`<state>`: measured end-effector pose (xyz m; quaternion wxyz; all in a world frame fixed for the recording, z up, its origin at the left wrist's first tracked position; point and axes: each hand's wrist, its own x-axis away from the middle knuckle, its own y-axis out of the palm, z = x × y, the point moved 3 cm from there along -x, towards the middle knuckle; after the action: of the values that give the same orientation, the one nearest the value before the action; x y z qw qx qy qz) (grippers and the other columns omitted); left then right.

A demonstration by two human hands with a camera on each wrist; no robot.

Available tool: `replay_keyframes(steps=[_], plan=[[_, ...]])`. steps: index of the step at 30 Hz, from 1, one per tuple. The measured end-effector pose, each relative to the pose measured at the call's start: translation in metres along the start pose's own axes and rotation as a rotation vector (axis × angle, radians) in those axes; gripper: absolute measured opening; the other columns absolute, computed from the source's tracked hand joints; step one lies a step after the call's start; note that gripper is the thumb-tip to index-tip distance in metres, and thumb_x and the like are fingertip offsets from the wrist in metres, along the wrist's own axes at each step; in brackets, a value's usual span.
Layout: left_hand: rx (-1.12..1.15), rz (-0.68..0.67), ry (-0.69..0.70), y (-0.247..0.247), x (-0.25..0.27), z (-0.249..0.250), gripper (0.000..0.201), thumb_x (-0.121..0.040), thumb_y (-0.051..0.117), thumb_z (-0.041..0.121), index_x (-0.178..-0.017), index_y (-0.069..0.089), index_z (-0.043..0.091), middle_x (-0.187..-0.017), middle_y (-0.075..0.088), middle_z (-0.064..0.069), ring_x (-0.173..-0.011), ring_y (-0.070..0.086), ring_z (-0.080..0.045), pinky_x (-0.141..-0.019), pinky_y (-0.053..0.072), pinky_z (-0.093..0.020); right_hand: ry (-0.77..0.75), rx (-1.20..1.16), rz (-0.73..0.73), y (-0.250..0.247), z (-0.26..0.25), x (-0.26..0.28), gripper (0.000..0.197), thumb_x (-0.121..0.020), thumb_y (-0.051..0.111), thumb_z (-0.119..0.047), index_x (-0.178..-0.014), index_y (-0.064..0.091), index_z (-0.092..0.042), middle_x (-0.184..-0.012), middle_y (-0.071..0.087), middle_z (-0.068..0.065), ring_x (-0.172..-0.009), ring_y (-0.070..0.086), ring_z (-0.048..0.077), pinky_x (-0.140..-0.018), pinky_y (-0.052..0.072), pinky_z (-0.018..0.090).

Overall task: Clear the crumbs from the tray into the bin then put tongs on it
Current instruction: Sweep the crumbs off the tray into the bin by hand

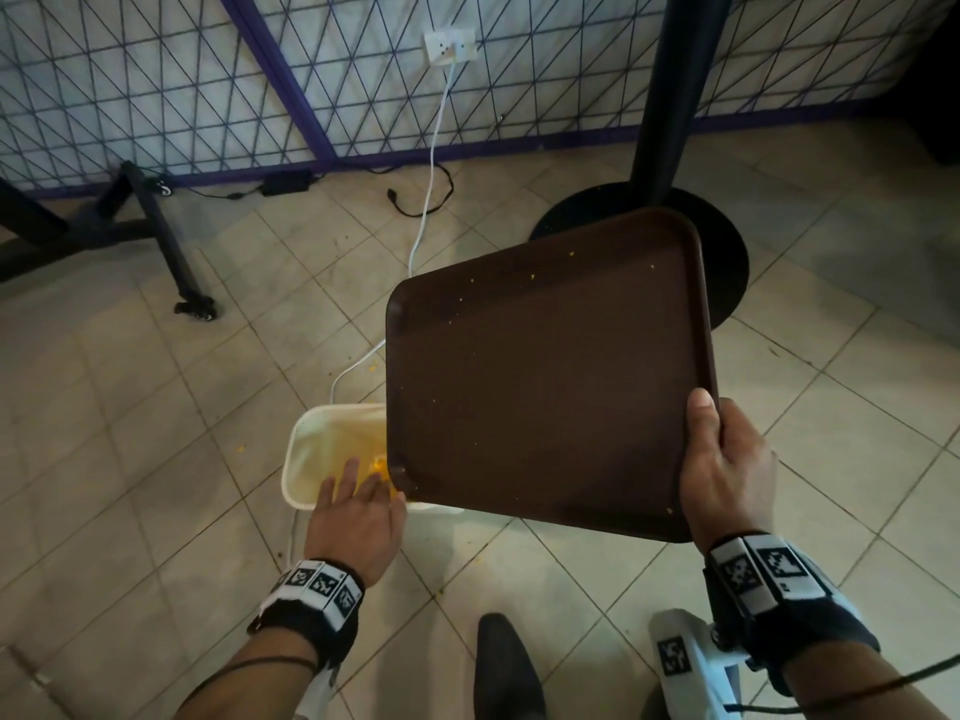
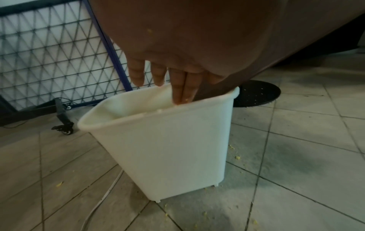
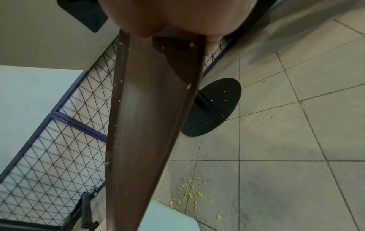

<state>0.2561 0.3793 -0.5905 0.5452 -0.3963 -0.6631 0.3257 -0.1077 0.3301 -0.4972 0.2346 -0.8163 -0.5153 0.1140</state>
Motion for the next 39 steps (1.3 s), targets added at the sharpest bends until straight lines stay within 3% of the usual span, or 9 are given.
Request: replay_keyframes(steps=[2,4,8,12,18,22,24,31,39], plan=[[0.033,-0.026,-0.104,-0.001,0.001,-0.011,0.066,-0.099,0.006,0.046,-0.150,0.038,0.018,-0.159,0.033,0.002,-0.152,0.008,-0.028,-0.119,0.018,-0.049,-0.003,0.005,0.004,0.000,-0.001,0.001,0.045,-0.102,0.039,-0.039,-0.078,0.055,-0.005,-0.067,0.057,0.009,-0.061,0.053,0.027,-0.057,0.043,0.039],[0.091,-0.021,-0.080,-0.003,0.000,-0.010,0.063,-0.101,0.009,0.047,-0.155,0.026,0.019,-0.164,0.021,0.002,-0.152,0.004,-0.027,-0.120,0.016,-0.048,0.000,0.008,0.008,0.000,-0.002,0.000,0.045,-0.102,0.038,-0.041,-0.080,0.056,-0.007,-0.068,0.058,0.009,-0.063,0.055,0.029,-0.058,0.046,0.042],[0.162,0.029,0.122,0.000,0.002,0.008,0.081,-0.091,-0.012,0.062,-0.158,0.017,0.025,-0.166,0.008,0.007,-0.153,0.002,-0.021,-0.122,0.014,-0.044,0.015,0.012,0.012,0.000,-0.001,0.000,0.046,-0.102,0.037,-0.043,-0.079,0.056,-0.008,-0.068,0.058,0.009,-0.062,0.054,0.028,-0.060,0.049,0.047],[0.065,-0.083,0.071,0.016,-0.002,-0.005,0.094,-0.082,-0.023,0.068,-0.158,0.014,0.027,-0.167,0.005,0.008,-0.153,0.000,-0.025,-0.121,0.015,-0.047,0.007,0.004,0.017,-0.002,-0.003,0.001,0.046,-0.102,0.039,-0.041,-0.078,0.055,-0.006,-0.066,0.056,0.008,-0.061,0.052,0.027,-0.059,0.046,0.044],[0.227,-0.058,-0.163,-0.010,-0.017,-0.024,0.062,-0.102,0.012,0.052,-0.157,0.021,0.024,-0.167,0.001,0.005,-0.153,0.001,-0.027,-0.121,0.016,-0.051,0.018,0.004,0.004,0.000,-0.005,0.000,0.045,-0.102,0.038,-0.041,-0.079,0.056,-0.007,-0.067,0.057,0.009,-0.062,0.054,0.028,-0.058,0.046,0.043],[0.408,0.405,0.147,-0.090,-0.035,0.044,0.061,-0.102,0.021,0.049,-0.154,0.031,0.018,-0.165,0.017,-0.002,-0.151,0.017,-0.030,-0.118,0.026,-0.051,0.010,-0.003,0.000,0.001,-0.007,0.002,0.045,-0.102,0.039,-0.039,-0.078,0.055,-0.006,-0.065,0.057,0.009,-0.060,0.053,0.027,-0.057,0.046,0.042],[0.476,0.538,0.310,-0.130,-0.041,0.094,0.060,-0.104,0.025,0.049,-0.156,0.024,0.020,-0.166,0.012,0.001,-0.152,0.010,-0.023,-0.121,0.019,-0.046,0.006,-0.007,-0.001,0.002,-0.006,0.003,0.045,-0.102,0.039,-0.040,-0.077,0.055,-0.007,-0.064,0.057,0.009,-0.059,0.054,0.027,-0.056,0.046,0.042],[0.483,0.583,0.653,-0.203,-0.059,0.219,0.065,-0.103,0.024,0.049,-0.159,0.008,0.019,-0.167,-0.001,0.000,-0.153,-0.003,-0.019,-0.123,0.008,-0.047,-0.001,-0.042,0.007,0.003,-0.004,0.002,0.042,-0.102,0.042,-0.035,-0.074,0.054,-0.006,-0.063,0.056,0.006,-0.059,0.053,0.021,-0.051,0.037,0.033],[0.457,0.569,0.494,-0.188,-0.104,0.190,0.070,-0.101,0.018,0.058,-0.159,0.002,0.022,-0.167,-0.006,0.003,-0.153,-0.005,-0.019,-0.123,0.004,-0.047,-0.001,-0.026,-0.023,0.003,-0.005,0.002,0.040,-0.102,0.040,-0.037,-0.078,0.057,-0.009,-0.064,0.056,0.001,-0.058,0.053,0.018,-0.051,0.039,0.032]])
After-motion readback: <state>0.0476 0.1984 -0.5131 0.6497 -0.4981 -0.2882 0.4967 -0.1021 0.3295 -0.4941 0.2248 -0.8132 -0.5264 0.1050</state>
